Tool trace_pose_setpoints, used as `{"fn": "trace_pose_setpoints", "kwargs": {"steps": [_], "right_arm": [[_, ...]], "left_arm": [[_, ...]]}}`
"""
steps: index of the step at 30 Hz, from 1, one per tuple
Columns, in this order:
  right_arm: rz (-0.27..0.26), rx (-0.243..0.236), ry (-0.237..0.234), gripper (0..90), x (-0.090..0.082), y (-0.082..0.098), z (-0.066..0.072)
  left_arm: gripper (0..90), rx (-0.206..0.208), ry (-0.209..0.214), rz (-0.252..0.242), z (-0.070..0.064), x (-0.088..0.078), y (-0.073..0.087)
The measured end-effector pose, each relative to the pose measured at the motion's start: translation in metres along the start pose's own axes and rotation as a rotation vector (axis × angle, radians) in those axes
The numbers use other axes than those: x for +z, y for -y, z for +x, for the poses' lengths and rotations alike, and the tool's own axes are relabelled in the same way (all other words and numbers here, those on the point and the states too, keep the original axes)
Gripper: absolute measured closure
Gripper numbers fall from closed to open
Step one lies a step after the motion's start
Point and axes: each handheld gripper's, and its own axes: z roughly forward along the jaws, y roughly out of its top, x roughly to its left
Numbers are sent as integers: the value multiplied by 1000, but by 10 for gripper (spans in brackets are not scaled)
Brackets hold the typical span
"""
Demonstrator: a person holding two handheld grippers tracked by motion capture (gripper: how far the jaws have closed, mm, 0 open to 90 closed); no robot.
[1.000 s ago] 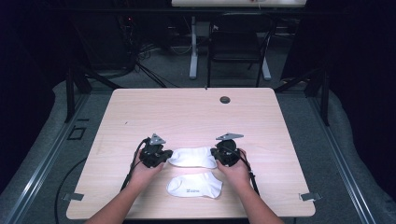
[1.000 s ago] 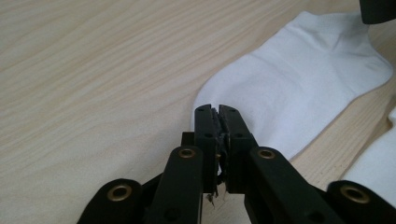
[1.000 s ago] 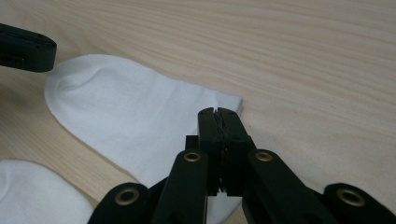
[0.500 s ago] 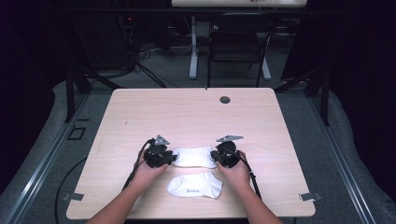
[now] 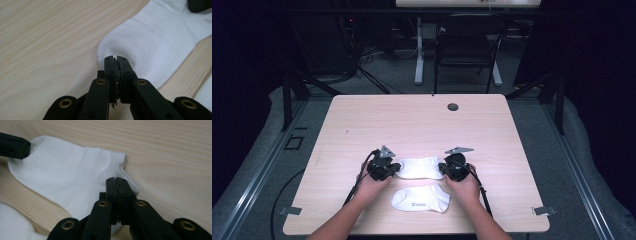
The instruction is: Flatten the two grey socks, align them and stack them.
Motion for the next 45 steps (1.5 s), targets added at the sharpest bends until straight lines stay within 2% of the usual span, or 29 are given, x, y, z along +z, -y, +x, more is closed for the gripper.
{"fn": "trace_pose_setpoints", "kwargs": {"steps": [5,7,13,21,23,26,28,32,35,40,45], "right_arm": [[-11,14,0,900,0,1,0],[-11,14,2,900,0,1,0],[-15,15,-1,900,0,2,0],[-6,17,-3,900,-1,2,-1],[-7,22,-7,900,-1,2,-1],[-3,25,-11,900,-1,2,0],[-1,21,-23,865,-1,2,1],[-42,27,-26,841,-7,-1,0],[-64,49,-15,777,-10,-4,-6],[-61,70,-5,700,-10,-4,-15],[-43,93,-35,675,-7,-3,-16]], "left_arm": [[884,-30,9,-24,3,-3,1],[885,-58,18,-54,4,-5,2],[885,-95,46,-103,9,-13,5],[886,-180,71,-111,21,-16,15],[885,-176,68,-113,20,-17,16],[884,-142,65,-109,15,-16,15],[883,-135,66,-111,14,-16,15],[882,-137,64,-110,14,-16,15],[880,-134,67,-105,14,-15,14],[880,-138,64,-99,14,-14,14],[880,-134,65,-88,14,-13,14]]}}
